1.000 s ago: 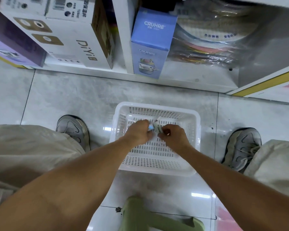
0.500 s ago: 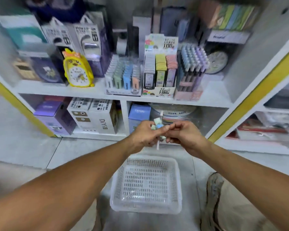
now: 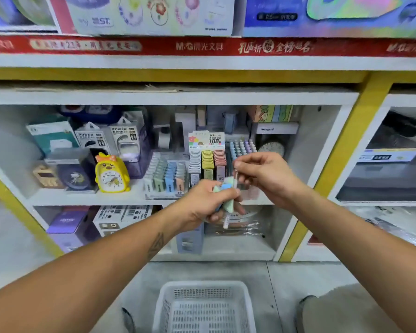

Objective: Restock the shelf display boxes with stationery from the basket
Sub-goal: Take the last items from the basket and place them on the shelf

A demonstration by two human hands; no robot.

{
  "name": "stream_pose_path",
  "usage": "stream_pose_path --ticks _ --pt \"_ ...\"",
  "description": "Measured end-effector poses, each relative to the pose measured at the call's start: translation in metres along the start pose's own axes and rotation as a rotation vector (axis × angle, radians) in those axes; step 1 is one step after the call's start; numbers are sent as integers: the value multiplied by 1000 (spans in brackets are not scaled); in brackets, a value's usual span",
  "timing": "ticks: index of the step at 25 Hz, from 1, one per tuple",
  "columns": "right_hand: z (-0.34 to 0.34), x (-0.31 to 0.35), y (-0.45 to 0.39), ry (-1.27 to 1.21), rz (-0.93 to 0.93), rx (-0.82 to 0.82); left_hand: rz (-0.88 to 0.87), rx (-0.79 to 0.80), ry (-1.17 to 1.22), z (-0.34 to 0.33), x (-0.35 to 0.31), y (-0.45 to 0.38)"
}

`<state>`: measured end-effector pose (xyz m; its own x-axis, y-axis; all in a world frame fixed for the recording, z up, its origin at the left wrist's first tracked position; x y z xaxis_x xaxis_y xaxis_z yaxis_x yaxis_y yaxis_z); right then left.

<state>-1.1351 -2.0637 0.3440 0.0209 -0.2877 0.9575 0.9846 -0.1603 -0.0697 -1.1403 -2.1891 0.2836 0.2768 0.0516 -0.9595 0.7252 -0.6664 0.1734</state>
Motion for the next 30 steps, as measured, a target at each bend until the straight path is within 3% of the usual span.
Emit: stream_pose_path --ticks 4,6,9,12,20,25,28,30 --pt "81 37 -16 327 186 -365 -35 -303 53 41 -6 -24" --pt "97 45 -20 592 268 -457 -22 -345 76 48 -3 -34" --pt "83 31 -26 804 319 -403 3 -286 130 37 -6 -49" --pt "67 6 -38 821 310 -278 28 -229 155 27 -12 -60" --pt "53 8 -36 877 368 -189 74 -268 159 35 -7 -63" --pt "54 -6 -37 946 287 -179 79 -225 175 31 -7 -55" --pt "58 6 -36 1087 312 -288 60 -168 164 26 -13 -50" --pt "51 22 -36 941 328 -308 41 -150 137 28 -19 -44"
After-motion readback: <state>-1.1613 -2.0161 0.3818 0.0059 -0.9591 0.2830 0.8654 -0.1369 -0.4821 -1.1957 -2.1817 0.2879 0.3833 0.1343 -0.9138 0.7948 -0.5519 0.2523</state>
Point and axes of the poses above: each hand's wrist, its own y-axis away from the middle knuckle, its own z-axis out of the back of the hand, x = y × z, the point moved 10 cm from there along -y, towards the middle knuckle, and after that the axes turned 13 degrees about y, right-handed, at the moved point
